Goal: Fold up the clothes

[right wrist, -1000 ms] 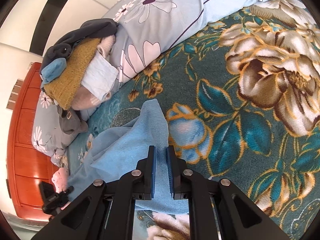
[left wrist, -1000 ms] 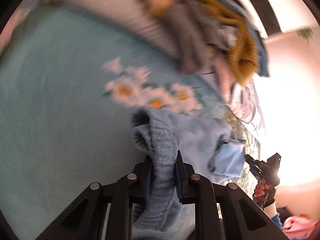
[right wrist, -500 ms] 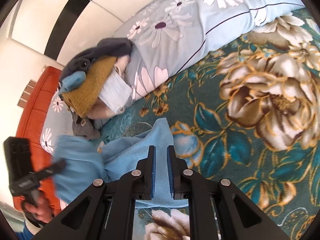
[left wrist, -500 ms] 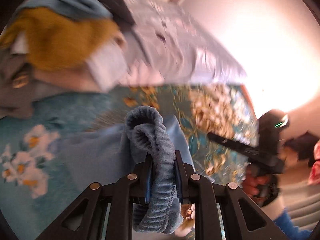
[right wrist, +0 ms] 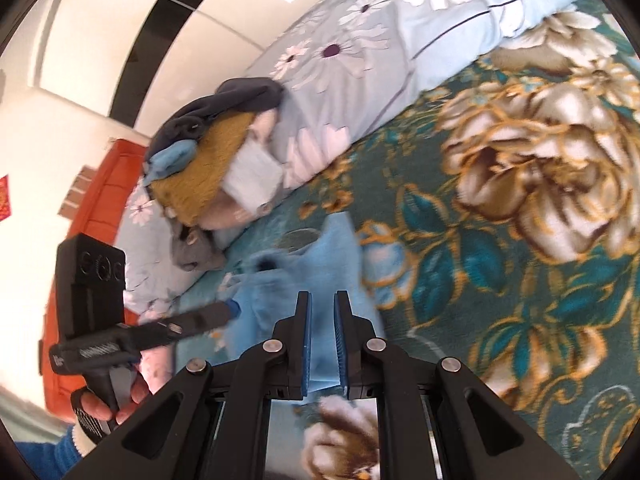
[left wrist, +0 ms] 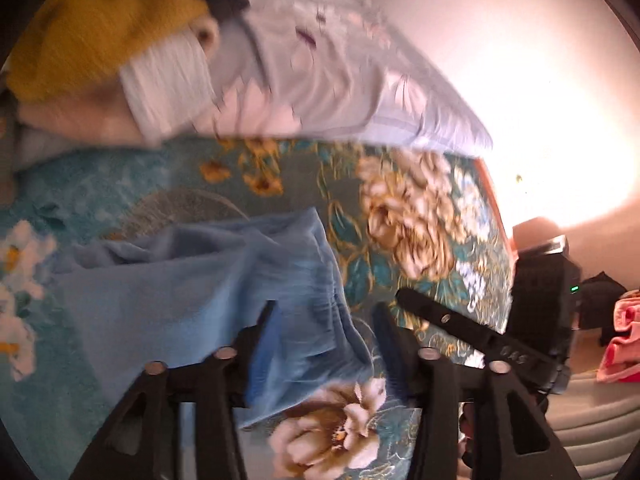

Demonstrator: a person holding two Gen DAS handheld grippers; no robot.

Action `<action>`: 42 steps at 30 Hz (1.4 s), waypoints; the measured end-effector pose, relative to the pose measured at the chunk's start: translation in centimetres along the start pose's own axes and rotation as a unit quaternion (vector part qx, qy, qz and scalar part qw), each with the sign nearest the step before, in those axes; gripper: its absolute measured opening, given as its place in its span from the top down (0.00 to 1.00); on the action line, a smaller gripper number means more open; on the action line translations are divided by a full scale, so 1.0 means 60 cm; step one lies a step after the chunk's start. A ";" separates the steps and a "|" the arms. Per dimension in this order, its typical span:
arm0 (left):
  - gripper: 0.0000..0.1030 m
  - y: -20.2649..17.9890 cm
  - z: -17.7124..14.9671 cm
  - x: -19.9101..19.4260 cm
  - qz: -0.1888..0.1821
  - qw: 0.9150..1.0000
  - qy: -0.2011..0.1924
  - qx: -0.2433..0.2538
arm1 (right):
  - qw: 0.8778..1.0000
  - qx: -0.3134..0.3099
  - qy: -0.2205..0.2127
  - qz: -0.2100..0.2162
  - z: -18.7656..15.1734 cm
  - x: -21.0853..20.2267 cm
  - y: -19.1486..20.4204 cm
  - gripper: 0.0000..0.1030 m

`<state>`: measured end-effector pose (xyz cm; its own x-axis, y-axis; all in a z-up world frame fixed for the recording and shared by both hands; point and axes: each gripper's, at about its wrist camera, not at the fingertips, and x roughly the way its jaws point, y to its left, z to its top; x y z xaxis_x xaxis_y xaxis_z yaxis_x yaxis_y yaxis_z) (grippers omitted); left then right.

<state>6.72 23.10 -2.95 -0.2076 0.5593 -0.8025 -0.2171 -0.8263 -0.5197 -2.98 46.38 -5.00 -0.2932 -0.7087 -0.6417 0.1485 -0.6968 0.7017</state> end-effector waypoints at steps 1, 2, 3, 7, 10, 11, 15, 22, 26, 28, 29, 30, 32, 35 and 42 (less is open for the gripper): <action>0.41 0.008 -0.003 -0.014 0.020 1.000 -0.013 0.001 | 1.000 -0.003 0.003 0.004 -0.001 0.004 0.004 0.89; 0.41 0.020 -0.005 -0.023 0.057 0.998 -0.022 0.000 | 1.000 -0.006 0.005 0.005 -0.002 0.009 0.009 0.89; 0.41 0.036 -0.011 -0.026 0.104 0.994 -0.025 -0.001 | 1.000 -0.011 0.008 0.007 -0.003 0.015 0.015 0.89; 0.41 0.105 -0.046 -0.011 0.213 0.977 -0.004 -0.029 | 0.999 -0.031 0.027 0.017 -0.006 0.045 0.039 0.88; 0.41 0.147 -0.078 0.009 0.224 0.972 0.021 -0.070 | 0.996 -0.064 0.053 0.015 -0.010 0.078 0.067 0.87; 0.41 0.156 -0.089 0.016 0.225 0.971 0.028 -0.079 | 0.995 -0.077 0.060 0.005 -0.011 0.091 0.074 0.87; 0.41 0.160 -0.106 0.024 0.223 0.971 0.034 -0.081 | 0.987 -0.125 0.074 -0.075 -0.013 0.126 0.086 0.85; 0.41 0.154 -0.102 0.034 0.223 0.971 0.045 -0.071 | 0.988 -0.107 0.094 -0.065 -0.024 0.139 0.063 0.73; 0.41 0.158 -0.099 0.036 0.222 0.971 0.049 -0.071 | 0.991 -0.079 0.102 -0.024 -0.035 0.141 0.053 0.73; 0.41 0.160 -0.098 0.033 0.218 0.972 0.046 -0.077 | 0.993 -0.066 0.094 -0.006 -0.034 0.130 0.052 0.82; 0.41 0.161 -0.097 0.031 0.216 0.972 0.045 -0.080 | 0.994 -0.060 0.087 0.004 -0.032 0.122 0.052 0.83; 0.41 0.162 -0.095 0.029 0.214 0.972 0.042 -0.082 | 0.995 -0.053 0.080 0.015 -0.031 0.113 0.052 0.95; 0.41 0.159 -0.091 0.028 0.210 0.974 0.039 -0.081 | 0.997 -0.051 0.058 0.023 -0.026 0.082 0.053 0.96; 0.41 0.153 -0.084 0.033 0.207 0.975 0.039 -0.072 | 0.998 -0.051 0.034 0.021 -0.025 0.043 0.046 0.96; 0.40 0.151 -0.085 0.053 0.212 0.973 0.055 -0.066 | 0.998 -0.005 0.048 -0.027 -0.045 0.067 -0.008 0.95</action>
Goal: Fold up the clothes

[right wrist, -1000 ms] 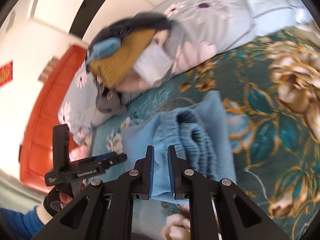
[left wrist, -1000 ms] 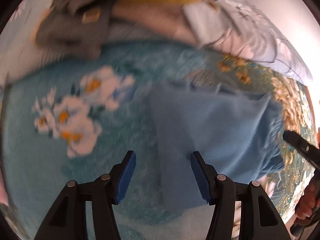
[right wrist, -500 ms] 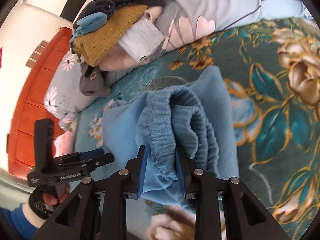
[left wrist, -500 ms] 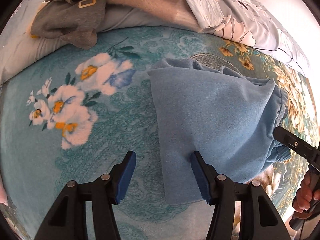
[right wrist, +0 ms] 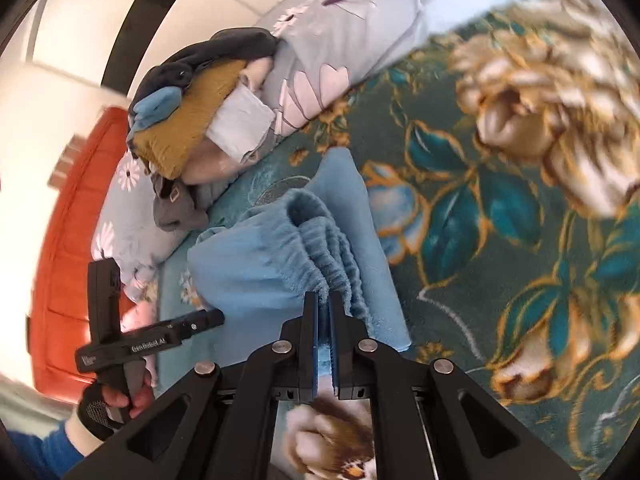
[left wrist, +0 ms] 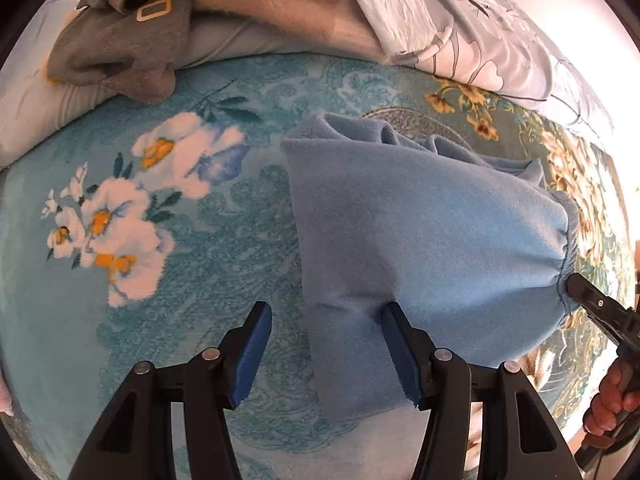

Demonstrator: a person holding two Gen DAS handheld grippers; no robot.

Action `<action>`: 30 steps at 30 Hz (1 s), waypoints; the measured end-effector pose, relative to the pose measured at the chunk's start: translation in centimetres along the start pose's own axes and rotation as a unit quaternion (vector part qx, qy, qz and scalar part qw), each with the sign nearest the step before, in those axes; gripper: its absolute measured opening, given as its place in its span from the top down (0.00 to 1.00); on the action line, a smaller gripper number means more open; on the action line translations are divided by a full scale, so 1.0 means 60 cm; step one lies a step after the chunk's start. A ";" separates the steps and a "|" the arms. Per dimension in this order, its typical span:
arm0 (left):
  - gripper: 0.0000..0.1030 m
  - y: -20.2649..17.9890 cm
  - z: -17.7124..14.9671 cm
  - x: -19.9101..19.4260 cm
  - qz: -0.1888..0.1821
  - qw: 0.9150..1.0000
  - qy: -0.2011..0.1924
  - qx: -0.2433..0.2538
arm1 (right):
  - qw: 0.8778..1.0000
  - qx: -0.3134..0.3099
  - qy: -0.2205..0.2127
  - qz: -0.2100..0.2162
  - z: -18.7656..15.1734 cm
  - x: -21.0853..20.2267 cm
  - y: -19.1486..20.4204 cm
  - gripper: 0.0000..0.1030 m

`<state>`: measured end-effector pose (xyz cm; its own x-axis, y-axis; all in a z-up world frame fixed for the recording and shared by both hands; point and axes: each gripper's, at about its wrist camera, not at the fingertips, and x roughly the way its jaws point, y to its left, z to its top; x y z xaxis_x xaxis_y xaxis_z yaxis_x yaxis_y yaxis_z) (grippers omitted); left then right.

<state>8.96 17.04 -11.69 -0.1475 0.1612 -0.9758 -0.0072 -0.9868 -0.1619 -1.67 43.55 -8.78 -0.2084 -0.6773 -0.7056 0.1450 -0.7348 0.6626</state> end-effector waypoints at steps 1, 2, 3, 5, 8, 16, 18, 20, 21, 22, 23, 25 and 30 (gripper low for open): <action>0.39 0.002 0.000 0.000 0.000 1.000 0.001 -0.001 | 1.000 -0.004 -0.001 -0.004 -0.001 0.000 0.001 0.94; 0.38 0.007 -0.002 -0.001 0.000 1.000 0.001 -0.002 | 1.000 -0.010 -0.003 -0.009 -0.001 -0.001 0.003 0.93; 0.37 0.009 -0.002 -0.002 0.000 1.000 0.001 -0.003 | 1.000 -0.016 -0.005 -0.014 -0.001 -0.002 0.005 0.90; 0.37 0.012 -0.003 -0.004 0.002 1.000 0.000 -0.004 | 0.999 -0.026 -0.009 -0.041 -0.002 -0.004 0.007 0.79; 0.37 0.013 -0.007 -0.003 0.007 1.000 0.001 0.001 | 0.999 -0.020 -0.007 -0.043 -0.006 -0.003 -0.001 0.55; 0.34 0.020 -0.010 0.003 0.010 1.000 0.005 -0.003 | 1.000 0.010 0.009 0.003 -0.016 0.008 -0.015 0.55; 0.34 0.022 -0.011 0.002 0.010 1.000 0.005 -0.004 | 1.000 0.025 0.010 0.015 -0.014 0.012 -0.023 0.55; 0.34 0.023 -0.012 0.000 0.011 1.000 0.004 -0.004 | 0.999 0.026 0.009 0.023 -0.012 0.010 -0.017 0.57; 0.34 0.025 -0.013 -0.001 0.012 1.000 0.004 -0.005 | 0.999 0.022 0.008 0.026 -0.012 0.008 -0.010 0.62; 0.34 0.026 -0.013 -0.002 0.013 1.000 0.004 -0.005 | 1.000 0.014 0.010 0.020 -0.011 0.008 -0.002 0.70; 0.34 0.027 -0.011 -0.003 0.011 1.000 0.003 -0.006 | 1.000 0.005 0.013 0.013 -0.011 0.008 0.007 0.80; 0.34 0.027 -0.007 -0.005 0.007 1.000 0.001 -0.009 | 1.000 -0.014 0.006 0.013 -0.007 0.002 0.022 0.83; 0.34 0.022 0.000 -0.027 -0.014 1.000 -0.018 -0.005 | 0.997 -0.042 -0.045 0.035 0.016 -0.042 0.043 0.84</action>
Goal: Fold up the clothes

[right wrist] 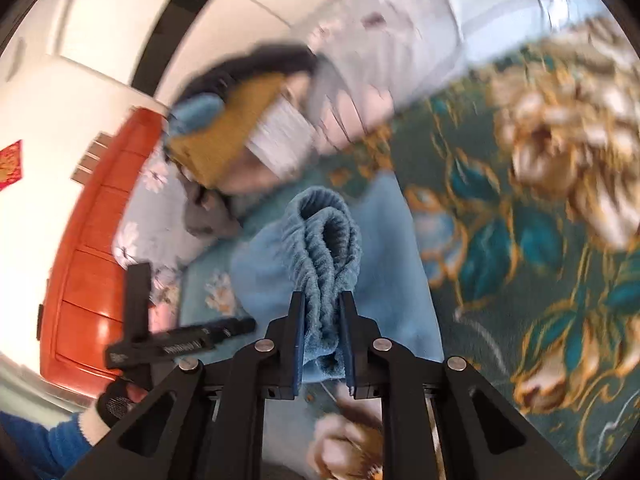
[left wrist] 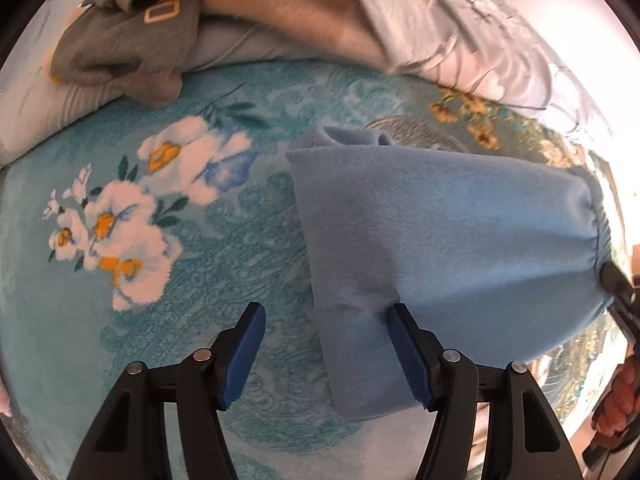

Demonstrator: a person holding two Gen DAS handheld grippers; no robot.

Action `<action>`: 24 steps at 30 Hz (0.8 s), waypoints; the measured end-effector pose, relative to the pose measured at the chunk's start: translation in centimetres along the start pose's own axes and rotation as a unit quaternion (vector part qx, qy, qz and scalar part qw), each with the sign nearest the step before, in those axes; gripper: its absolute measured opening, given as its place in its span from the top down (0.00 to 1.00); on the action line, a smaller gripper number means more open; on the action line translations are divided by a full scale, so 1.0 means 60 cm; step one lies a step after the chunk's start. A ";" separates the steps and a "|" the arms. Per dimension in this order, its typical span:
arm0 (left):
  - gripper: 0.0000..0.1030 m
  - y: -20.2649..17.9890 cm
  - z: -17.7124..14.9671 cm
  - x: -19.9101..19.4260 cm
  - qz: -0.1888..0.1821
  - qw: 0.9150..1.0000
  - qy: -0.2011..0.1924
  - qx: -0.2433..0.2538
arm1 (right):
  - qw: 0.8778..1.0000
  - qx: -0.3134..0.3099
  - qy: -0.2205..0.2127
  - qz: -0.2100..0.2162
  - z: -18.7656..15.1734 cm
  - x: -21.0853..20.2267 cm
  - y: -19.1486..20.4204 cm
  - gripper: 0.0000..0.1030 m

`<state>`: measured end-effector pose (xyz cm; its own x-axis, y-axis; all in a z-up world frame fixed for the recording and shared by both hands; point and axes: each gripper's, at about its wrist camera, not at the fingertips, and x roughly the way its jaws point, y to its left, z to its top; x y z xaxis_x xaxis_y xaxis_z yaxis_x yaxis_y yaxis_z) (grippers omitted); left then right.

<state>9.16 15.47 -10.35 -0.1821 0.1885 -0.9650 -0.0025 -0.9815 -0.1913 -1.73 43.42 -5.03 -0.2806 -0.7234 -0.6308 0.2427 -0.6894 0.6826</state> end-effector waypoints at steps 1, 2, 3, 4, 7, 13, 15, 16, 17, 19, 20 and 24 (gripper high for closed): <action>0.34 -0.002 0.002 -0.002 -0.001 1.000 -0.002 0.003 | 1.000 -0.001 -0.004 -0.008 0.004 -0.003 -0.003 0.84; 0.34 -0.004 0.004 -0.003 -0.002 1.000 -0.003 0.005 | 1.000 0.003 -0.002 -0.019 0.006 0.000 -0.011 0.84; 0.34 -0.006 0.007 -0.003 -0.002 1.000 -0.004 0.007 | 0.999 0.019 0.004 -0.031 0.006 0.008 -0.028 0.84; 0.34 -0.006 0.009 0.001 -0.002 1.000 -0.002 0.010 | 0.999 0.034 0.010 -0.038 0.003 0.018 -0.044 0.84; 0.33 -0.005 0.015 0.017 0.001 1.000 0.006 0.015 | 0.996 0.076 0.022 -0.052 -0.005 0.043 -0.086 0.84; 0.34 -0.002 0.013 0.007 -0.008 1.000 0.004 0.007 | 0.995 0.081 0.023 -0.047 -0.005 0.038 -0.094 0.81; 0.34 0.000 0.013 -0.014 -0.014 1.000 -0.008 0.012 | 0.996 0.067 0.024 -0.049 -0.004 0.024 -0.082 0.79; 0.34 0.001 0.013 -0.029 -0.020 1.000 -0.018 0.015 | 0.997 0.058 0.020 -0.052 -0.002 0.015 -0.075 0.79; 0.34 -0.001 0.016 -0.039 -0.022 0.999 -0.026 0.019 | 0.997 0.048 0.016 -0.058 -0.001 0.007 -0.068 0.78; 0.34 -0.009 0.024 -0.056 -0.026 0.998 -0.042 0.032 | 0.996 0.018 -0.002 -0.082 0.006 -0.015 -0.044 0.78; 0.34 -0.014 0.028 -0.063 -0.028 0.998 -0.049 0.041 | 0.996 0.007 -0.006 -0.084 0.010 -0.019 -0.034 0.78; 0.34 -0.050 0.047 -0.059 -0.033 0.995 -0.060 0.073 | 0.998 -0.046 0.005 -0.046 0.033 0.004 0.023 0.78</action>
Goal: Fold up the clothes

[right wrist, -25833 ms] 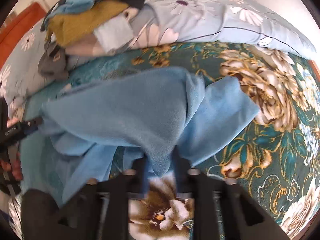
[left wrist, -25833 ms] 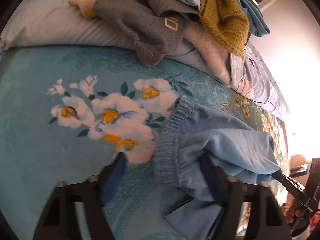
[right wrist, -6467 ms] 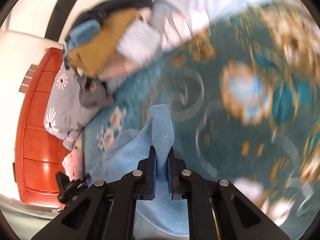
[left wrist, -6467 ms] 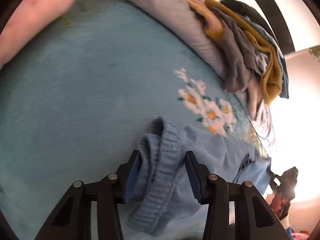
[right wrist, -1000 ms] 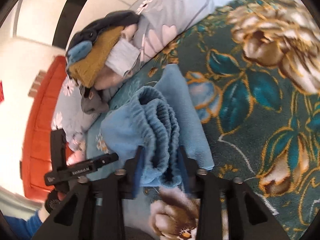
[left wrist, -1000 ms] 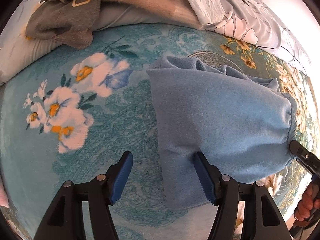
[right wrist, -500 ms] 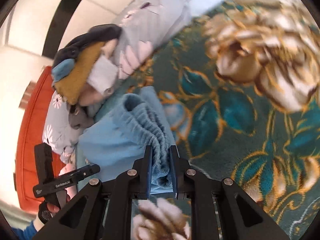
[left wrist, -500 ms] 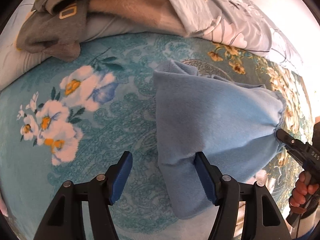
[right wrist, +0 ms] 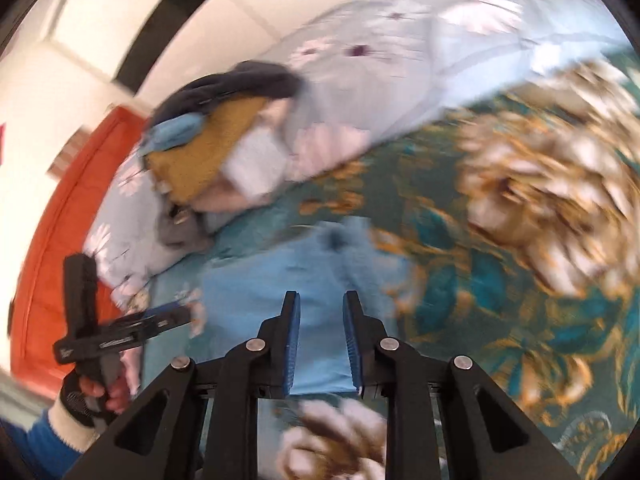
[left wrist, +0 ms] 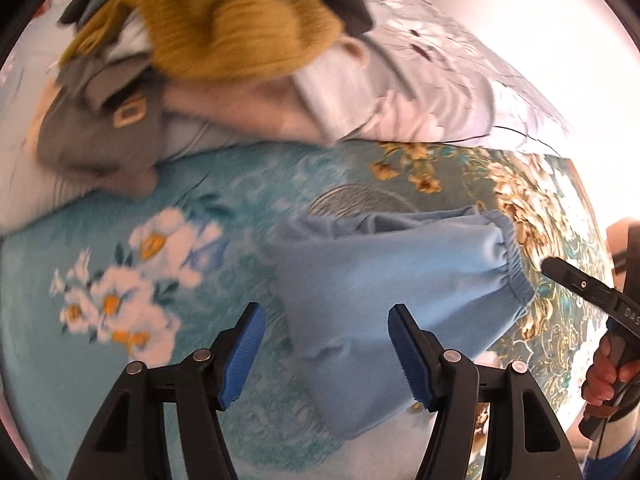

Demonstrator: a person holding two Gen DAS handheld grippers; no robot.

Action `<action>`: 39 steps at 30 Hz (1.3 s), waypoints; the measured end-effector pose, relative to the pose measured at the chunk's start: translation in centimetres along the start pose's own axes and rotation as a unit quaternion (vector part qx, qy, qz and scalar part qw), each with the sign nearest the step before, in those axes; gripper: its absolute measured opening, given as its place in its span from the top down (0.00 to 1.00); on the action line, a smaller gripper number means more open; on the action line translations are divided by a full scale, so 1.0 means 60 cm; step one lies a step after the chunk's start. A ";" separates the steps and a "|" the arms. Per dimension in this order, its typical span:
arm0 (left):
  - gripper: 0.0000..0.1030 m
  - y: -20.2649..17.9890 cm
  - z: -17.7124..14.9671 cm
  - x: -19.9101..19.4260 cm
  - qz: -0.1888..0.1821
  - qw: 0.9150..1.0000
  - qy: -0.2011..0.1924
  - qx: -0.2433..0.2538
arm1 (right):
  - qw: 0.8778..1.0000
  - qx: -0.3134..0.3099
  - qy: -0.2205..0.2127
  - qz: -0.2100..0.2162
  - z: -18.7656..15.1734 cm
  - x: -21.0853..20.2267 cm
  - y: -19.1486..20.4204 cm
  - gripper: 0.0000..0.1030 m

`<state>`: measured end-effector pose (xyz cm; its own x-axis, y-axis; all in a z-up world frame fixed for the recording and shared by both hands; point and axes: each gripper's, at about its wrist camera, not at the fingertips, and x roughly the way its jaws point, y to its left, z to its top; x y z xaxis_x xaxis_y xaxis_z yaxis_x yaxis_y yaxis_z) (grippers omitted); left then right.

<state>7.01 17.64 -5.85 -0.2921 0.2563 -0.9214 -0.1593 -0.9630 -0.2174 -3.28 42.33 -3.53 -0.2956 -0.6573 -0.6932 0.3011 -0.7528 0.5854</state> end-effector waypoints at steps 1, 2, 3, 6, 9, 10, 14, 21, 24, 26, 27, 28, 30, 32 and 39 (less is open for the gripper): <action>0.34 -0.008 0.004 0.006 -0.004 1.000 0.001 0.006 | 1.000 -0.015 0.006 0.009 0.007 0.013 0.015 0.78; 0.34 -0.017 0.008 0.012 -0.008 1.000 0.003 0.013 | 1.000 -0.022 0.015 0.011 0.013 0.029 0.022 0.78; 0.34 -0.022 0.010 0.014 -0.016 1.000 0.002 0.017 | 0.999 -0.029 0.023 0.012 0.018 0.045 0.028 0.78; 0.34 -0.037 0.012 0.026 -0.031 0.999 -0.003 0.034 | 0.999 -0.024 0.034 0.008 0.027 0.071 0.017 0.78; 0.34 -0.039 0.017 0.045 -0.026 0.999 0.000 0.044 | 0.999 -0.008 0.035 0.000 0.035 0.082 -0.008 0.78; 0.34 -0.035 0.020 0.055 -0.026 0.999 0.003 0.041 | 0.999 -0.003 0.036 -0.002 0.037 0.086 -0.015 0.78; 0.34 -0.021 0.027 0.091 -0.034 0.999 0.018 0.023 | 0.999 0.017 0.043 -0.005 0.038 0.101 -0.038 0.79; 0.34 -0.028 0.027 0.089 -0.033 0.999 0.023 0.032 | 0.998 0.038 0.044 0.002 0.033 0.108 -0.052 0.79; 0.34 -0.021 0.021 0.056 -0.047 0.999 0.006 0.017 | 0.999 0.014 0.038 -0.003 0.031 0.089 -0.035 0.78; 0.34 -0.011 0.015 0.039 -0.047 0.999 -0.005 0.002 | 1.000 0.003 0.026 -0.004 0.025 0.069 -0.032 0.78; 0.34 -0.003 0.011 0.034 -0.042 0.999 -0.008 -0.006 | 1.000 0.003 0.021 -0.006 0.021 0.058 -0.035 0.78; 0.34 0.005 0.006 0.034 -0.039 0.999 -0.008 -0.015 | 1.000 0.005 0.017 -0.008 0.017 0.051 -0.039 0.75; 0.34 0.025 -0.005 0.045 -0.036 0.999 0.006 -0.039 | 1.000 0.011 0.017 -0.020 0.008 0.044 -0.051 0.67; 0.34 0.042 -0.015 0.063 -0.039 0.997 0.020 -0.064 | 0.999 0.019 0.020 -0.034 0.001 0.044 -0.063 0.62; 0.28 0.059 -0.034 0.108 -0.077 0.990 0.034 -0.117 | 0.997 0.044 0.049 -0.027 -0.016 0.077 -0.099 0.43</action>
<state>6.49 15.73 -13.23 -0.2160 0.4030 -0.8893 0.0283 -0.9079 -0.4183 -5.57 43.80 -10.57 -0.2172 -0.6129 -0.7597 0.2062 -0.7895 0.5780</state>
